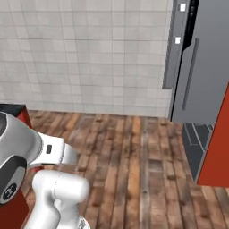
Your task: Place one corn and one fish in each tupperware on the nearby counter, to pack two identical lunches.
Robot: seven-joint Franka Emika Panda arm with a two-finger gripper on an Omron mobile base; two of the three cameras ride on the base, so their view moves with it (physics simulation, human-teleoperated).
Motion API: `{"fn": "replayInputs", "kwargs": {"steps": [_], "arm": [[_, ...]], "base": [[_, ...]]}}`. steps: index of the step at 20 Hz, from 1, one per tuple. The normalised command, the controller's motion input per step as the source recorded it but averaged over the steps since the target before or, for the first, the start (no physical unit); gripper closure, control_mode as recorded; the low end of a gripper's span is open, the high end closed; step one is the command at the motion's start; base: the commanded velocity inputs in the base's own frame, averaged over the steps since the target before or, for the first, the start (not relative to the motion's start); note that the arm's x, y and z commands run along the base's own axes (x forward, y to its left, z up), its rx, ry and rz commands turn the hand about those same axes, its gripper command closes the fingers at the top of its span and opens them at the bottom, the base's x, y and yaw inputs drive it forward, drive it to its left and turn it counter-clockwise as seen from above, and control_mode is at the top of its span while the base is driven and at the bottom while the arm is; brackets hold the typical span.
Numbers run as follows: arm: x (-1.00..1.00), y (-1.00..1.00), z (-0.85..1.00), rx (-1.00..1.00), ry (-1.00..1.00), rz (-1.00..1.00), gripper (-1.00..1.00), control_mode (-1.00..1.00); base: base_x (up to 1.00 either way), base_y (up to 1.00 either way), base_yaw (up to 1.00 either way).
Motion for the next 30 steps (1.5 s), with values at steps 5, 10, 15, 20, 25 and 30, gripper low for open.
{"fn": "replayInputs", "kwargs": {"steps": [5,10,15,20,25,30], "arm": [[0.0,0.0,0.0,0.0,0.0,0.0,-1.0,1.0],[0.0,0.0,0.0,0.0,0.0,0.0,-1.0,1.0],[0.0,0.0,0.0,0.0,0.0,0.0,-1.0,1.0],[0.0,0.0,0.0,0.0,0.0,0.0,-1.0,1.0],[0.0,0.0,0.0,0.0,0.0,0.0,-1.0,1.0],[0.0,0.0,0.0,0.0,0.0,0.0,-1.0,1.0]], "base": [[1.0,0.1,-0.12],[1.0,0.01,-0.28],[1.0,0.21,-0.27],[1.0,0.29,-0.29],[1.0,0.23,-0.36],[0.93,0.11,-0.45]]}}
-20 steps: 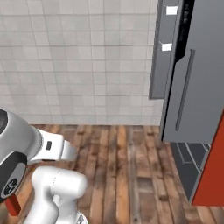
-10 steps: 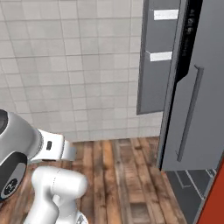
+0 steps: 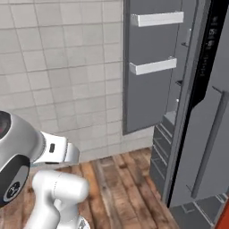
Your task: Place one corn and one fish in each tupperware on the nearby counter, to pack two identical lunches.
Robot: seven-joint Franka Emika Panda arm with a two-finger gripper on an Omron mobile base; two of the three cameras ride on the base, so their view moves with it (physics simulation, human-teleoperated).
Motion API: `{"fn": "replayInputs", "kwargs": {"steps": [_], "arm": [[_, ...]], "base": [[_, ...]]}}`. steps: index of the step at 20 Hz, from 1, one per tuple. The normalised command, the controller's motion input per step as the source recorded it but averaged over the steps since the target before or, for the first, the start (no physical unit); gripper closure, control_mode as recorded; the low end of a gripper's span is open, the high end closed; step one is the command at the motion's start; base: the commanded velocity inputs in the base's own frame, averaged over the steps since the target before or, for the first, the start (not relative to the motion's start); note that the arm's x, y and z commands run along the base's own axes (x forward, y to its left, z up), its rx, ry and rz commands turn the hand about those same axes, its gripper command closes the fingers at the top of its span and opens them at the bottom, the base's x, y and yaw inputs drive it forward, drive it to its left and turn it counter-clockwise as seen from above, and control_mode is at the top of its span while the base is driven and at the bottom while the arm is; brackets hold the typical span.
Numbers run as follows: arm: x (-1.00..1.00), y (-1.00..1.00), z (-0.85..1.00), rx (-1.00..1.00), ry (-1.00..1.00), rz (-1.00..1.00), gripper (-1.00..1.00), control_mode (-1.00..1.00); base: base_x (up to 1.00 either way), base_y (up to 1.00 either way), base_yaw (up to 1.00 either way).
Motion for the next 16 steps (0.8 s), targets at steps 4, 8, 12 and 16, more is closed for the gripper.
{"fn": "replayInputs", "kwargs": {"steps": [4,8,12,16], "arm": [[0.0,0.0,0.0,0.0,0.0,0.0,-1.0,1.0],[0.0,0.0,0.0,0.0,0.0,0.0,-1.0,1.0],[0.0,0.0,0.0,0.0,0.0,0.0,-1.0,1.0],[0.0,0.0,0.0,0.0,0.0,0.0,-1.0,1.0]], "base": [[0.78,0.0,-0.52],[0.72,0.0,-0.55],[0.66,0.0,-0.56],[0.66,0.14,-0.57]]}}
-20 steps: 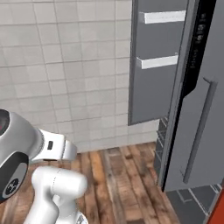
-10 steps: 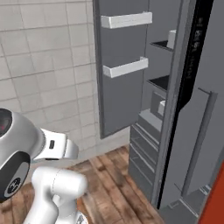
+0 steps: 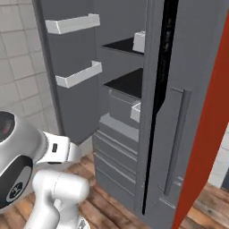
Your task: Place one corn and one fish in each tupperware on the nearby counter, to pack two identical lunches.
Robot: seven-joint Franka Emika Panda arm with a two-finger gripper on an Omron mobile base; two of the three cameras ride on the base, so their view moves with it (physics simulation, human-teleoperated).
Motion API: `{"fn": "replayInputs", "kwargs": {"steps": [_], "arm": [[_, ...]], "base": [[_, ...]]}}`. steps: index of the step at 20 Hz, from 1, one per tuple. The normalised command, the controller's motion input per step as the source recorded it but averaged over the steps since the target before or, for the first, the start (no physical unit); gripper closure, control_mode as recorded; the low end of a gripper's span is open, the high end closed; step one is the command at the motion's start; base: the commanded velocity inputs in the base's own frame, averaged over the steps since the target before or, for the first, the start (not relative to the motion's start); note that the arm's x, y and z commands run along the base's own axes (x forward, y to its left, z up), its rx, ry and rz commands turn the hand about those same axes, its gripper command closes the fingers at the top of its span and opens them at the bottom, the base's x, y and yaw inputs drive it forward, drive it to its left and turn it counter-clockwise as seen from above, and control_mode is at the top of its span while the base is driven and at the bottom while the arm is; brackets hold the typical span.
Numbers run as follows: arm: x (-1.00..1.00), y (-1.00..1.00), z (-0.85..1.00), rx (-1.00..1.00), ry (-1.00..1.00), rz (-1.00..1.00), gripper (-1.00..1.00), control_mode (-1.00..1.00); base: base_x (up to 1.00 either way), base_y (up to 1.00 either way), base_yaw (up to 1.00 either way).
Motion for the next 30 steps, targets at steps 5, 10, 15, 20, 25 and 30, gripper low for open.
{"fn": "replayInputs", "kwargs": {"steps": [5,10,15,20,25,30], "arm": [[0.0,0.0,0.0,0.0,0.0,0.0,-1.0,1.0],[0.0,0.0,0.0,0.0,0.0,0.0,-1.0,1.0],[0.0,0.0,0.0,0.0,0.0,0.0,-1.0,1.0],[0.0,0.0,0.0,0.0,0.0,0.0,-1.0,1.0],[0.0,0.0,0.0,0.0,0.0,0.0,-1.0,1.0],[0.0,0.0,0.0,0.0,0.0,0.0,-1.0,1.0]], "base": [[0.6,0.35,-0.57],[0.44,0.56,-0.54],[0.29,0.45,-0.44],[0.06,-0.11,-0.22],[0.39,-0.13,-0.09],[0.7,-0.17,0.0]]}}
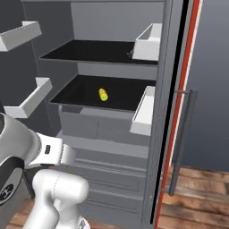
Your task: Place one corn and one fish in each tupperware on the nearby counter, to pack two identical lunches.
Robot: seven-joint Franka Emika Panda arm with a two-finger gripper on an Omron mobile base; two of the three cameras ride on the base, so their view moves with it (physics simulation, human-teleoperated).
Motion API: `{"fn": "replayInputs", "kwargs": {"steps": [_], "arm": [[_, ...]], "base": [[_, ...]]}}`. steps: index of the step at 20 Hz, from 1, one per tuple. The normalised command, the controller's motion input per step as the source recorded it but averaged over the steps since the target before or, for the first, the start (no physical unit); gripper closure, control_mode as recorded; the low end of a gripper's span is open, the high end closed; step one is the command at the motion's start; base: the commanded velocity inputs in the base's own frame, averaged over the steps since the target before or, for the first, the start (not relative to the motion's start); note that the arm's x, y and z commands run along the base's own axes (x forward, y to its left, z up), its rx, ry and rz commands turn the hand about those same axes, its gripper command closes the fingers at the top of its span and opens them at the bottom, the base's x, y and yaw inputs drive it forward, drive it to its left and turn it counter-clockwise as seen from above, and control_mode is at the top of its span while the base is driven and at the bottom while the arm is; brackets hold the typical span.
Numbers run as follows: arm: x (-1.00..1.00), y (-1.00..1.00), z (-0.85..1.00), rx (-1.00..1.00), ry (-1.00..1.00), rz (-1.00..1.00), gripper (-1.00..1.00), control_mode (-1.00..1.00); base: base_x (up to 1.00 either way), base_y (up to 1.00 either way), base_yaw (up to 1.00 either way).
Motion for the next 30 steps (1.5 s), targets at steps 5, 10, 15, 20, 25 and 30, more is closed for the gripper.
{"fn": "replayInputs", "kwargs": {"steps": [5,10,15,20,25,30], "arm": [[0.0,0.0,0.0,0.0,0.0,0.0,-1.0,1.0],[0.0,0.0,0.0,0.0,0.0,0.0,-1.0,1.0],[0.0,0.0,0.0,0.0,0.0,0.0,-1.0,1.0],[0.0,0.0,0.0,0.0,0.0,0.0,-1.0,1.0],[0.41,0.03,0.11,0.0,0.02,-0.04,-1.0,-1.0],[0.34,0.0,0.49,0.0,-0.02,-0.07,-1.0,-1.0]], "base": [[0.71,-0.18,0.0],[0.59,-0.38,0.02],[0.82,-0.23,0.02],[0.85,0.07,0.0],[0.17,0.02,0.0],[0.0,0.0,0.0]]}}
